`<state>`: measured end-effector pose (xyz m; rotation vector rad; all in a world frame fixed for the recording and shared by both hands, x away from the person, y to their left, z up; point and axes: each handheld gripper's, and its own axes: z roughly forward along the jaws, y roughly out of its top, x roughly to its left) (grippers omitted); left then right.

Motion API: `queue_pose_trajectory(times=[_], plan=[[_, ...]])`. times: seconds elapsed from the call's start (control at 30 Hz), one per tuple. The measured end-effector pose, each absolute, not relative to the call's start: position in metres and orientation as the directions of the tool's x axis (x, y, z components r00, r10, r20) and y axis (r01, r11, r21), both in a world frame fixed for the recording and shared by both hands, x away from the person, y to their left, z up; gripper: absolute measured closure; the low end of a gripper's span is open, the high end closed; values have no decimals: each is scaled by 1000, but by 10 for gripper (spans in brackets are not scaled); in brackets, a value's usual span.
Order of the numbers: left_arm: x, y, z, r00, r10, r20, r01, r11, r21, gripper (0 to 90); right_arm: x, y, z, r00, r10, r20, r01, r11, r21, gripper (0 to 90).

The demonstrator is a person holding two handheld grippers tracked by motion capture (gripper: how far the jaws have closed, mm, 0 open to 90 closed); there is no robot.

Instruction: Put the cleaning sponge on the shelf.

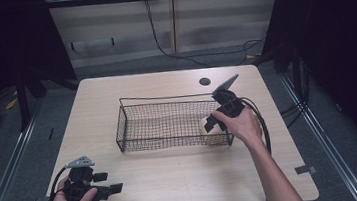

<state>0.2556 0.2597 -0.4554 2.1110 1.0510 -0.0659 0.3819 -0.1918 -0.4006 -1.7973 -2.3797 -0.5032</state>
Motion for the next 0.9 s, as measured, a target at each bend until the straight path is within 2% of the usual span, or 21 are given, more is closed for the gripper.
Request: queue_pose_trajectory(times=[0.77,0.9], plan=[[256,259,-456,656,666,-355,702,-367,610,188,334,-212,-381,-379,870,316,906,279,319,262],[256,259,-456,656,667,-354,704,-370,606,188,324,-216,-382,-383,879,282,898,283,338,262]])
